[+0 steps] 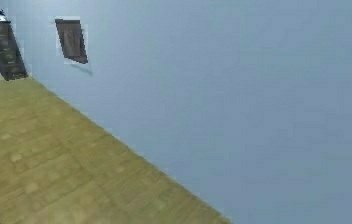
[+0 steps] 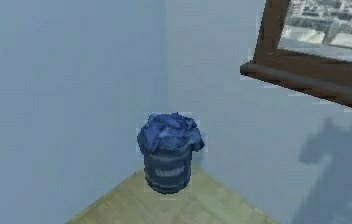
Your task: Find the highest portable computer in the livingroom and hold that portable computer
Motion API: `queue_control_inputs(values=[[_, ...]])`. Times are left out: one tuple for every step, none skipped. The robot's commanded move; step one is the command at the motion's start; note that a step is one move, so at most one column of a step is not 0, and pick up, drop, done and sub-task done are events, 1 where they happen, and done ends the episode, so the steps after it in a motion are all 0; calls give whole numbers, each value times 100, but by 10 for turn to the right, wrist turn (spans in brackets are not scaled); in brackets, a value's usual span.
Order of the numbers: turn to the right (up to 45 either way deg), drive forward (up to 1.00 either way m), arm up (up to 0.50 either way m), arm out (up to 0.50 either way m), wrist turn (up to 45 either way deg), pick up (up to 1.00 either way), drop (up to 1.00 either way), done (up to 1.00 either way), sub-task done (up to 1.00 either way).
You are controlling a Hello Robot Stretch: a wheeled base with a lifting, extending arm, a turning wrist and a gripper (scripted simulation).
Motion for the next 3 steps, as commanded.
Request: queue_control_inputs(values=[[0,65,0,0,0,0,0,0,0],[-450,0,0,0,0,0,0,0,0],[0,55,0,0,0,0,0,0,0]])
